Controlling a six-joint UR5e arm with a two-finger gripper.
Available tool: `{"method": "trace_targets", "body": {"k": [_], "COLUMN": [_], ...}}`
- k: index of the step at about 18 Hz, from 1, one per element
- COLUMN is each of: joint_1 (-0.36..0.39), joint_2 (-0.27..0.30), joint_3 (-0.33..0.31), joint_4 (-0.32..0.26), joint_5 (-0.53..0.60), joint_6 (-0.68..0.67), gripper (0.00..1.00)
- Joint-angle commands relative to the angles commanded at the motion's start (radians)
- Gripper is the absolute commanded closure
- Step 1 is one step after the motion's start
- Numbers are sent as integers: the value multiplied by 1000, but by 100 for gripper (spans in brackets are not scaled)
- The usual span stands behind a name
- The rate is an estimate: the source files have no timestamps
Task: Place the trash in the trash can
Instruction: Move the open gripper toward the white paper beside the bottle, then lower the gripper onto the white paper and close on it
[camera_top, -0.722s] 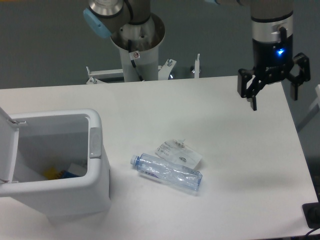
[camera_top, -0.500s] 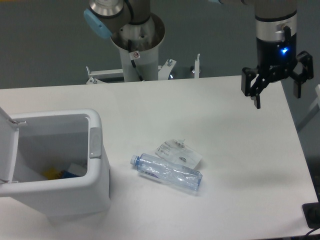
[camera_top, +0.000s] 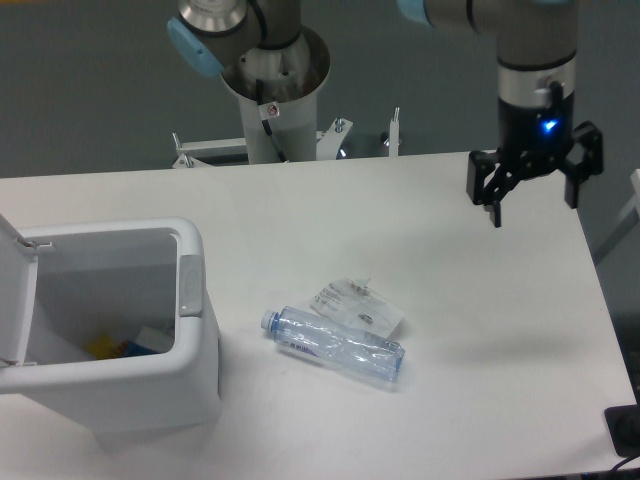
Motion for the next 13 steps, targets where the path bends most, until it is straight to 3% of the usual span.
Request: {"method": "trace_targets", "body": {"k": [5, 10, 13], "joint_1": [-55, -141, -170], "joint_2": [-6, -31, -66], "joint_3": [-126, -230, -238], "joint_4": [182, 183, 178], "joint_5": [0, -9, -14], "joint_6": [-3, -104, -194], "gripper": [0, 0, 0]}}
